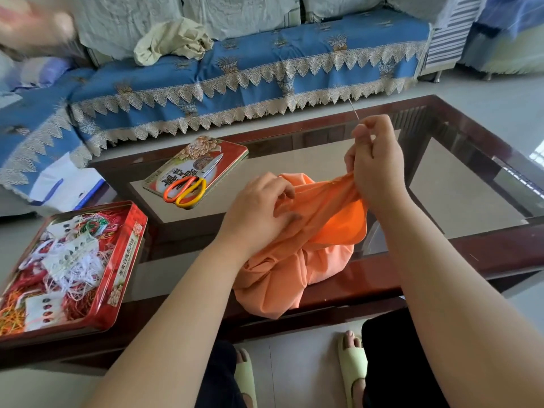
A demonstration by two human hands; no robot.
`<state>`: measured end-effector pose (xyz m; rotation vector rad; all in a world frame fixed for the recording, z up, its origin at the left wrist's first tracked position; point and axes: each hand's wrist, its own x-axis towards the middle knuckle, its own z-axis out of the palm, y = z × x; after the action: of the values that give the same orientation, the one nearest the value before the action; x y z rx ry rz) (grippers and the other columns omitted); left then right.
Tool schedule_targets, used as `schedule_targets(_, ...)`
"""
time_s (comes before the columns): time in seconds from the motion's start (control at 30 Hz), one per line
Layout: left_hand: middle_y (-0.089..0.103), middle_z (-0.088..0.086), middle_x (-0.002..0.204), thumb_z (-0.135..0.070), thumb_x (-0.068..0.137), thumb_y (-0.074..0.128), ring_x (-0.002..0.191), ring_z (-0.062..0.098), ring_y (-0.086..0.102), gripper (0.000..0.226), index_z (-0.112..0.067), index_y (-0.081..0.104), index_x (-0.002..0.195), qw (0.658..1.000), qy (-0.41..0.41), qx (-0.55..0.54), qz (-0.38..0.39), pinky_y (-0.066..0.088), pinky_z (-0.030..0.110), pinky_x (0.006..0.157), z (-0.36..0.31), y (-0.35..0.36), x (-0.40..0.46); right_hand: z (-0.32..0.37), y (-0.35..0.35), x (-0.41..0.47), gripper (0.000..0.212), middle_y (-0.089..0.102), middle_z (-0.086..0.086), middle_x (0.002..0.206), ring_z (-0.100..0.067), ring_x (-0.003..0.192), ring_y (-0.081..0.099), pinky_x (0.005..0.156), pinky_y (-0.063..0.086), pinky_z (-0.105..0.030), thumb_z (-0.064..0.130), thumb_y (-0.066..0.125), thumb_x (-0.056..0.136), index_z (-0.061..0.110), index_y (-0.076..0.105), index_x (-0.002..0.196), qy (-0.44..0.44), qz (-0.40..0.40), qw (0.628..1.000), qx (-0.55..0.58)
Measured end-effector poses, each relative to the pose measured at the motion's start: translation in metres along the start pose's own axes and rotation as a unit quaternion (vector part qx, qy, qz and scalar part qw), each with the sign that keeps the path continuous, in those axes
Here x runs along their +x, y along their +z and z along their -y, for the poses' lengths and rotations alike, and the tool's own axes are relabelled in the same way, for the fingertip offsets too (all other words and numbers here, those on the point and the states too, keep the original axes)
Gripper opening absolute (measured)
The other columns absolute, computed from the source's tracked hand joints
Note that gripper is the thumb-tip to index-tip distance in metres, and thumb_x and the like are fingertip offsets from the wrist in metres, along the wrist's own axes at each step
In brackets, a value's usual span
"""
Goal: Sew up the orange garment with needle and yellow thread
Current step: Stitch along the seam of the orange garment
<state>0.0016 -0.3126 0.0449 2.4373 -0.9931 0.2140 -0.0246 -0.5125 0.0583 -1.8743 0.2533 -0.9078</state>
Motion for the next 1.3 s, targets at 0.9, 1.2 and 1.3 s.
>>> schedule_targets(0.9,0.06,-0.011,0.114,-0.023,0.097,0.054,0.091,0.008,0.055,0.014,-0.03,0.059,0.108,0.998,0.008,0.037,0.051,0.04,0.012,0.069,-0.003,-0.007,-0.005,0.0,-0.006,0.002,0.014,0.05,0.011,0.059,-0.007,0.047,0.05,0.048,0.042,-0.028,0.023,0.037,0.103,0.025,0.041,0.091,-0.018,-0.065,0.998,-0.009)
schedule_targets(1.2,0.053,-0.008,0.066,-0.053,0.086,0.06,0.067,0.008,0.054,0.037,-0.022,0.052,0.068,0.997,-0.032,-0.054,-0.035,0.04,0.025,0.056,0.0,-0.032,-0.012,-0.003,-0.005,0.0,0.019,0.064,-0.007,0.071,-0.031,0.065,0.061,0.064,0.053,-0.049,0.028,0.04,0.102,0.013,0.05,0.107,-0.012,0.079,0.988,-0.135)
schedule_targets(1.3,0.063,-0.001,0.073,-0.033,0.082,0.075,0.077,0.015,0.062,0.029,-0.023,0.053,0.065,0.979,-0.084,-0.186,-0.031,0.053,0.035,0.075,0.0,-0.043,-0.015,0.001,-0.001,-0.002,0.022,0.067,-0.009,0.077,-0.032,0.069,0.062,0.067,0.052,-0.045,0.03,0.039,0.102,0.013,0.051,0.109,-0.031,0.104,0.977,-0.185)
